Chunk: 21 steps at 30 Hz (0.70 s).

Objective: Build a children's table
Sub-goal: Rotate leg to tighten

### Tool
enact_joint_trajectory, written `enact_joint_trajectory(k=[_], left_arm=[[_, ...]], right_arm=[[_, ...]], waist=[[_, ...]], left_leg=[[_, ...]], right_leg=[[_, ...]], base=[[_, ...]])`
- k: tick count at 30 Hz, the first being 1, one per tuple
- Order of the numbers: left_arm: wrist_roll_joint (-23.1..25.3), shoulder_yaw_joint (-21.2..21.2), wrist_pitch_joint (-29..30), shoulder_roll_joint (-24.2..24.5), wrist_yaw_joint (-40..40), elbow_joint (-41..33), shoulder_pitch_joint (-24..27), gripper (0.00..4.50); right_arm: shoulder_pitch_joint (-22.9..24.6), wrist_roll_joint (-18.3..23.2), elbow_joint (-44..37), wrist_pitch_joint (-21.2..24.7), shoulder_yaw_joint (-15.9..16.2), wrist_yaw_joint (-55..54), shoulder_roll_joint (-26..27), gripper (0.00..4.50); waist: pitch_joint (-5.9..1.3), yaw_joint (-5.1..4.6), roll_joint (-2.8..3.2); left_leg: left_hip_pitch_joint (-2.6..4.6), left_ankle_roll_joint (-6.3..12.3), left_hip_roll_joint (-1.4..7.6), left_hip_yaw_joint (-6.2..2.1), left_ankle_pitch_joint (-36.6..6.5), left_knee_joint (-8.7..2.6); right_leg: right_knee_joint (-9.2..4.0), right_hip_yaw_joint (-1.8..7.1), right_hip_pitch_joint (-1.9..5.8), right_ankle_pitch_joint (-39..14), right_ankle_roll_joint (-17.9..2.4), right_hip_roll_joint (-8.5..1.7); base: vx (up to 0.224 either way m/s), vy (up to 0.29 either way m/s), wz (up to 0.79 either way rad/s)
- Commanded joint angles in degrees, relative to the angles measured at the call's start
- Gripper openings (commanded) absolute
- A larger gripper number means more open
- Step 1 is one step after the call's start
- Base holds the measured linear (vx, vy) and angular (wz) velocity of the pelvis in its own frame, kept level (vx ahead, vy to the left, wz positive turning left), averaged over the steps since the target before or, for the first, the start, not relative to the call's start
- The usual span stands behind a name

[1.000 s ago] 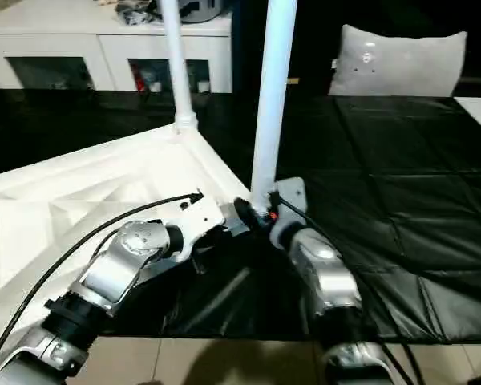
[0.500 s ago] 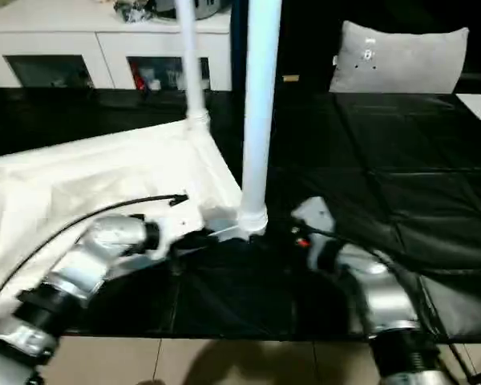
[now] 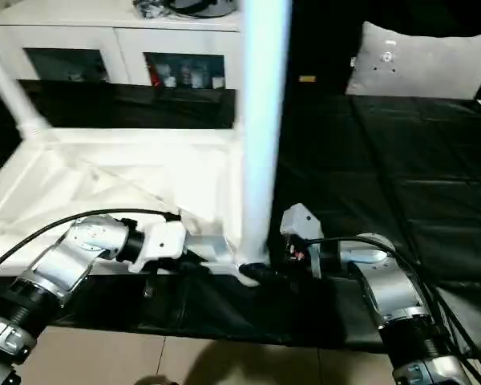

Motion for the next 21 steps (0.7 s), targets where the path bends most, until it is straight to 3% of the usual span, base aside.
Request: enact_joint_trajectory(k=[1, 13, 21], left_arm=[[1.11, -2.92, -1.92, 0.13, -2.8, -0.66, -0.7, 0.0], [1.02, -3.1, -3.14, 0.42, -4.55, 0.62, -1.04, 0.0], [0.72, -2.04, -1.32, 0.17, -3.0, 0.65, -0.08, 0.0]], right_arm=[[-1.21, 0.84, 0.21, -0.13, 0.57, 1.03, -0.21, 4.16], [-0.39, 1.5, -0.13, 1.63, 1.28, 2.9, 0.27, 3.03], [1.03, 2.5, -1.88, 3.42, 1.36, 2.84, 1.26, 2.77]], waist=[[-3.36, -0.29, -0.65], [-3.57, 0.0, -0.54], [-3.53, -0.02, -0.47]], left_leg=[[-0.21, 4.37, 1.58, 0.47, -7.33, -3.4], [-0.4, 4.01, 1.46, 0.41, -6.23, -3.19], [-0.37, 3.74, 1.4, 0.42, -6.68, -3.18]], right_leg=[[-4.02, 3.19, 3.47, -8.93, -10.72, -3.83], [-3.75, 3.12, 3.64, -7.43, -10.65, -3.78], [-3.83, 3.1, 3.64, -7.96, -10.57, -3.72]], base=[[0.0, 0.0, 0.0], [0.0, 0.0, 0.0], [0.0, 0.0, 0.0]])
